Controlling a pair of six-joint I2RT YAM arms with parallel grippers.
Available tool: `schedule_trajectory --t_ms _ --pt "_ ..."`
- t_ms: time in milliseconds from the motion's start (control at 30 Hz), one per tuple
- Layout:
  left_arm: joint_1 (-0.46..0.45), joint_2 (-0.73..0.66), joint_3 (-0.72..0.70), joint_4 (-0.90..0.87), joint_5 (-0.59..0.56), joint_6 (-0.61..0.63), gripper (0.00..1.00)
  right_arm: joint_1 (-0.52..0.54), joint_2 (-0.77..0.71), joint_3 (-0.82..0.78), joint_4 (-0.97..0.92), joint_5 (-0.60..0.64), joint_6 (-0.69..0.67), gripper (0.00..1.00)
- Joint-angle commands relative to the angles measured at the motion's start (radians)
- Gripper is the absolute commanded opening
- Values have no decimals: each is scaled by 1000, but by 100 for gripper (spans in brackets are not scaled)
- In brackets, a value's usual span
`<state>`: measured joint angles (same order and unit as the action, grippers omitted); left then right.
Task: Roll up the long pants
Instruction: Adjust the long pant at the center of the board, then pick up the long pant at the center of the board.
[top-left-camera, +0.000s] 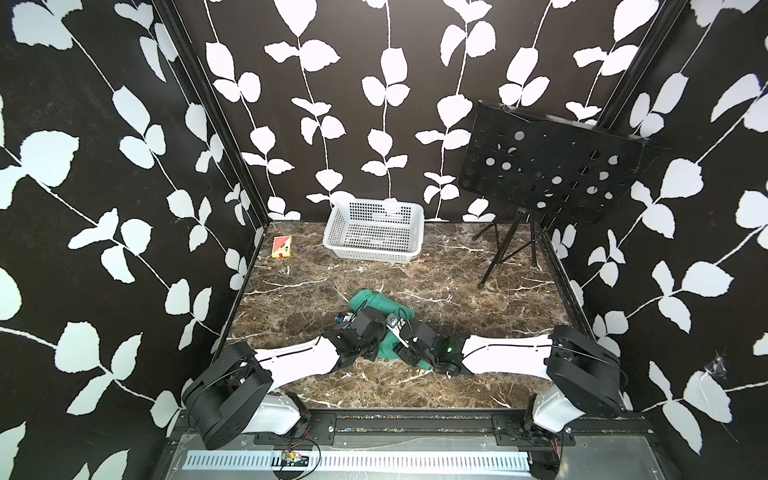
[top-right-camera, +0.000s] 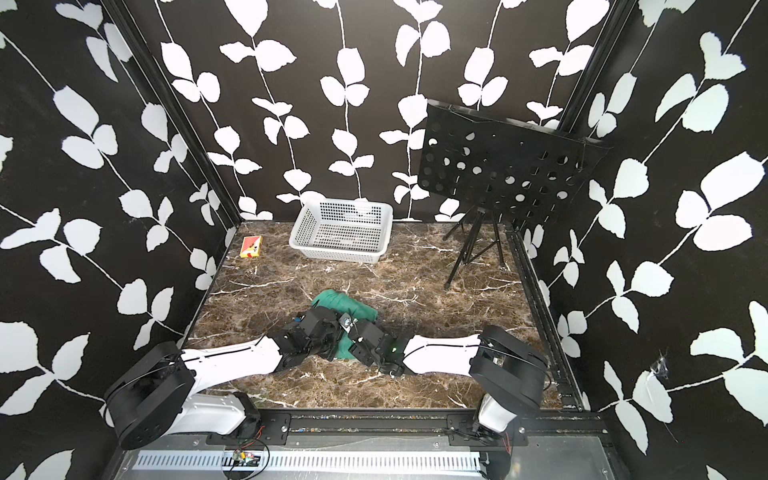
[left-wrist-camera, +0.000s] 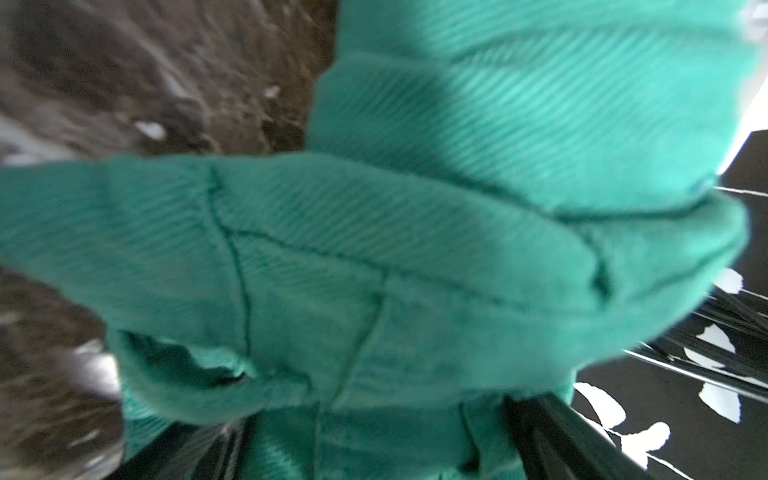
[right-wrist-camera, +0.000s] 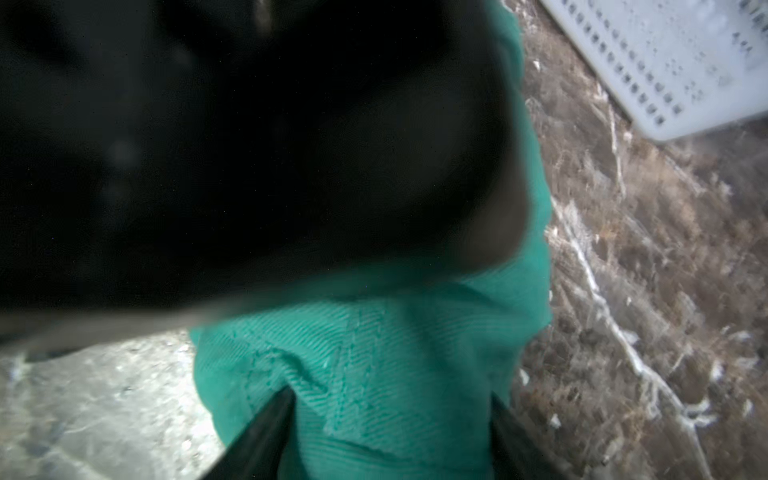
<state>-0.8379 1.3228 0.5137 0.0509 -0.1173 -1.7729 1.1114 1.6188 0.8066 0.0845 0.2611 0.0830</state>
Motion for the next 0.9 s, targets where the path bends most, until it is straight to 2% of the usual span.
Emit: schedule_trajectory --t_ms 0,100,167,233,300,433,600,867 --pt "-4 2 -43 -143 27 -18 99 -25 55 -50 -20 -60 34 32" --pt "-4 -9 -58 -108 4 -6 99 -63 40 -70 8 -200 41 10" --pt "-4 -16 -73 -75 -15 -1 99 -96 26 -79 29 -350 36 2" --pt "-2 -26 -83 -53 -37 22 99 -140 36 -61 8 -559 16 0" --pt "5 -33 -80 -46 -49 62 99 -180 56 -30 -43 -718 -2 0" --pt "23 -9 -54 -23 -12 138 99 -275 89 -7 -45 -942 24 0" --pt "52 87 30 -32 82 236 99 -357 128 20 -80 -1086 25 0" --pt "110 285 211 -191 237 360 99 -391 166 35 -106 -1118 12 0"
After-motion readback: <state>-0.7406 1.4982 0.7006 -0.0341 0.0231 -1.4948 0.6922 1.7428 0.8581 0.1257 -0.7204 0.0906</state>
